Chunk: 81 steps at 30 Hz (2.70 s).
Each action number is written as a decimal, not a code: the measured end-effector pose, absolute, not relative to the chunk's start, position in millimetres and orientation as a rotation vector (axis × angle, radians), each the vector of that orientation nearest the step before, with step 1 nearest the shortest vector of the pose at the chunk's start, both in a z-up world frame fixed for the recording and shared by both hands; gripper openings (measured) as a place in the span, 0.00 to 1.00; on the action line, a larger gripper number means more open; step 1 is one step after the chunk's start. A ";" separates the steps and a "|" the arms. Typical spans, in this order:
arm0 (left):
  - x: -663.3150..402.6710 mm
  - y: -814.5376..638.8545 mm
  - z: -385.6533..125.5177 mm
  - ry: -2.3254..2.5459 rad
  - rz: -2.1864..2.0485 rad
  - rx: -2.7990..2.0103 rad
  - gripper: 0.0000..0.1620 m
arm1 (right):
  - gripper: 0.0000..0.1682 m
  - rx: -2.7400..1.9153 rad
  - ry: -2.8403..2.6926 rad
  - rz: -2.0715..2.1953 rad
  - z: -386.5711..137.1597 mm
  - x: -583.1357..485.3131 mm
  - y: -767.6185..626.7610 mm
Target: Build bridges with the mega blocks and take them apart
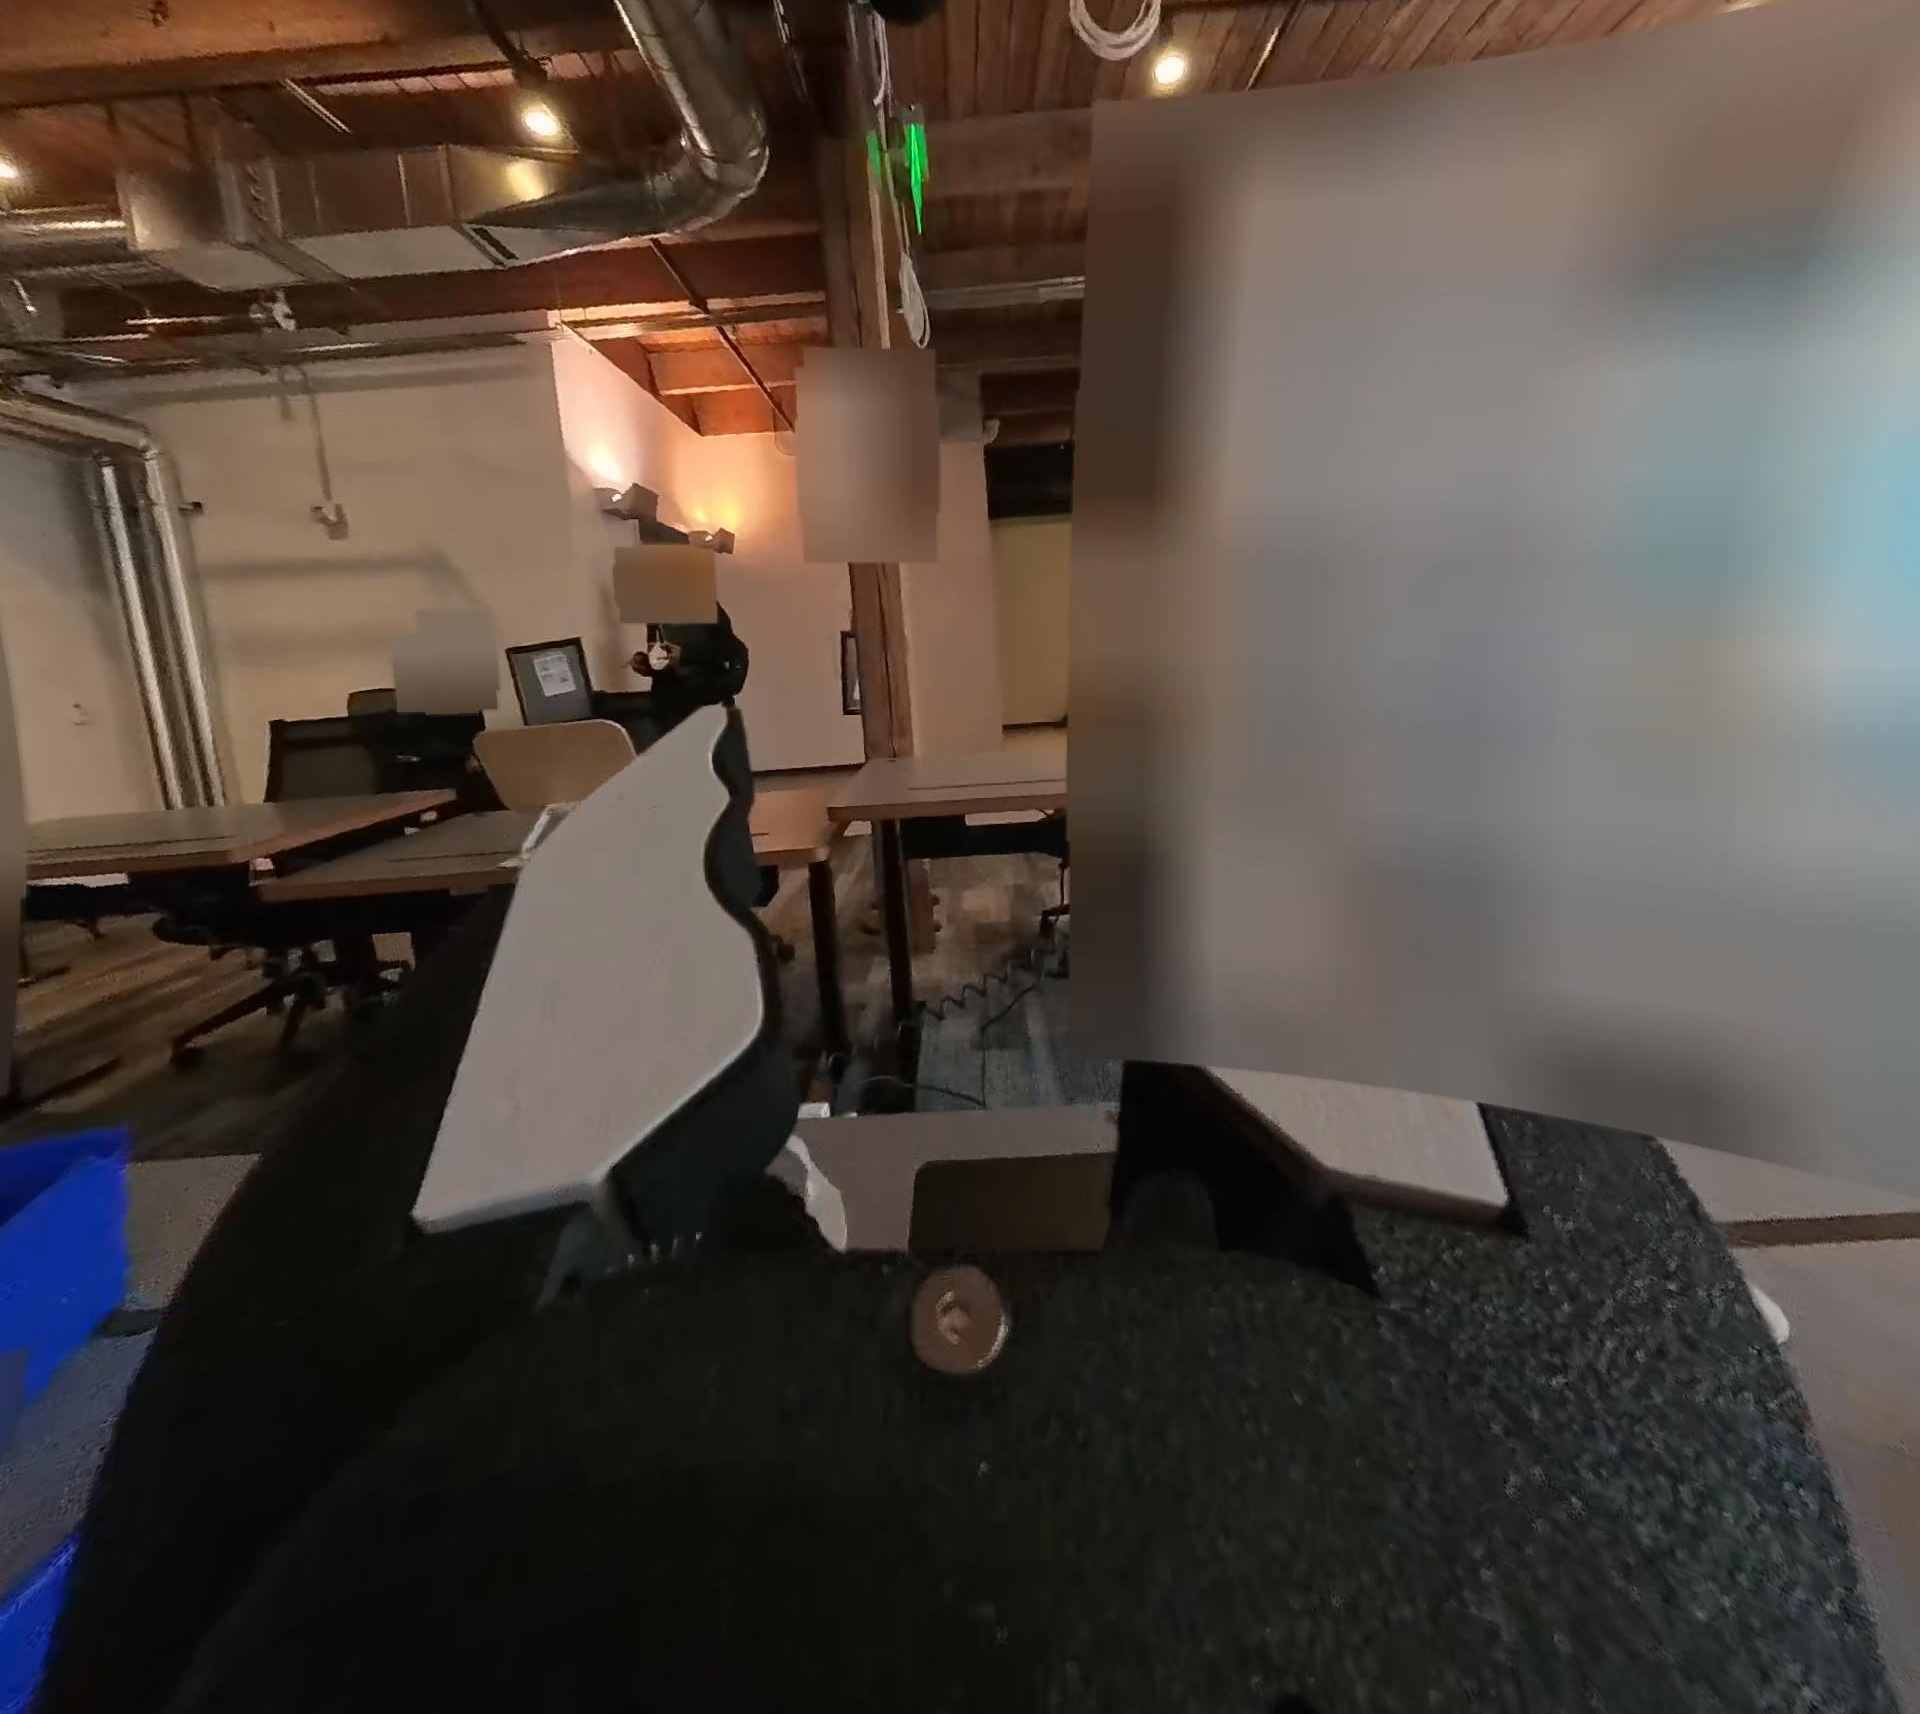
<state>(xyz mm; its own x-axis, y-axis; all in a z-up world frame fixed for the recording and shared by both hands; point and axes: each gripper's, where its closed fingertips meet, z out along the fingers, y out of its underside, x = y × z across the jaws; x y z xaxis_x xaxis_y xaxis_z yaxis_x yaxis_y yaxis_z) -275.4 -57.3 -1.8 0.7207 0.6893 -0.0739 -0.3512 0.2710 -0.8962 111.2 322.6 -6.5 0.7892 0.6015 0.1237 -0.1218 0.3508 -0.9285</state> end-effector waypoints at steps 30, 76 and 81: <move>-346.9 -167.3 -90.9 -0.666 0.683 -1.657 0.35 | 0.46 -1.213 -0.625 0.505 -42.4 81.1 334.9; -385.1 -187.3 -225.6 -0.798 0.440 -2.155 0.22 | 0.44 -1.256 -0.769 0.502 -59.6 49.0 322.3; -353.7 -136.0 -157.1 -0.500 0.450 -1.948 0.21 | 0.44 -1.252 -0.871 0.563 -63.1 33.4 305.2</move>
<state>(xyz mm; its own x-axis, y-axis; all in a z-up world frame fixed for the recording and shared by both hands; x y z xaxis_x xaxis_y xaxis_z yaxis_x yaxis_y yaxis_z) -353.7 -136.0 -157.1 0.8433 0.5299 -0.0897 0.1445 -0.3843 -0.9118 33.4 305.2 -63.1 0.5707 0.7811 0.2533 0.0889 0.2479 -0.9647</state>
